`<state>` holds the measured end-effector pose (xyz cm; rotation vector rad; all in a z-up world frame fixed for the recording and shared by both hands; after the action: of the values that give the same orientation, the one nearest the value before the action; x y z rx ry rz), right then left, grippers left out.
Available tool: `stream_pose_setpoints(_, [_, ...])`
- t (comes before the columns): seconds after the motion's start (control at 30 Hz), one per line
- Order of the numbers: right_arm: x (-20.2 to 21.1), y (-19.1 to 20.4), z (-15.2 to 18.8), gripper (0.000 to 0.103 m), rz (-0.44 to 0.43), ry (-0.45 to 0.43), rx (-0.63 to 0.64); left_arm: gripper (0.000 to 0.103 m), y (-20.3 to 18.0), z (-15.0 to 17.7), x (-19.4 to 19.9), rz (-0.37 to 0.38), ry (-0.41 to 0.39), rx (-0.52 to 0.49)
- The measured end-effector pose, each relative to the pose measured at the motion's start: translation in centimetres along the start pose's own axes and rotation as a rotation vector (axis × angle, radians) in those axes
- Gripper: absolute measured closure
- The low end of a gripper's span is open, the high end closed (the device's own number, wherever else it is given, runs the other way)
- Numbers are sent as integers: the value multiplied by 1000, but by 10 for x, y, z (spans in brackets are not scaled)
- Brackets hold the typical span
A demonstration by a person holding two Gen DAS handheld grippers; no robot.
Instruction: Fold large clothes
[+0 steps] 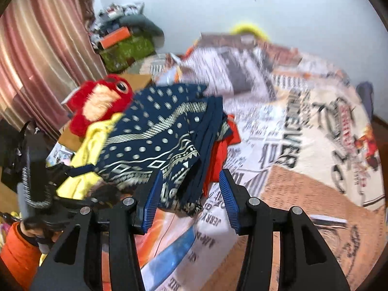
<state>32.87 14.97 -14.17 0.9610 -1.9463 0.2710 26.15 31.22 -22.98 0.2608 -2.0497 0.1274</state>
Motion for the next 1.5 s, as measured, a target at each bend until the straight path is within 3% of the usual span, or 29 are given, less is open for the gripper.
stream_pose_setpoints(0.23, [105,21,10,58,-5,-236,39,25,-5,-5,134,14,-271,102])
stream_pose_setpoints(0.47, [191,46,32,58,-21,-462,57,25,-39,21,271,4,-595,86])
stream_pose_setpoints(0.7, [235,77,63,54,-6,-619,85,24,-70,66,342,-7,-808,88])
stream_pose_setpoints(0.8, [241,87,74,38,11,-657,99,16,-80,84,353,-41,-852,84])
stream_pose_setpoints(0.87, [242,93,80,22,40,-685,98,10,-83,95,356,-65,-871,91])
stream_pose_setpoints(0.93, [241,97,84,13,58,-699,99,0,-83,102,357,-93,-881,108])
stream_pose_setpoints(1.03, [234,98,82,5,71,-692,90,0,-86,109,355,-139,-871,126])
stream_pose_setpoints(1.5, [225,85,87,3,78,-621,9,0,-80,112,334,-108,-808,154])
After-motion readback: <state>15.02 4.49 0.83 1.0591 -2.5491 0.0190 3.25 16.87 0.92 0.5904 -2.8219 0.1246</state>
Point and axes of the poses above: each gripper's, at about its wrist camera, not at the fingertips, and x roughly against the way its jaws point, y to its left, z to its underside, the point moved 2 cm from there along -x, roughly the way its jaws point, and after that the axes turned 5 degrees about y, right-handed, at the moved point
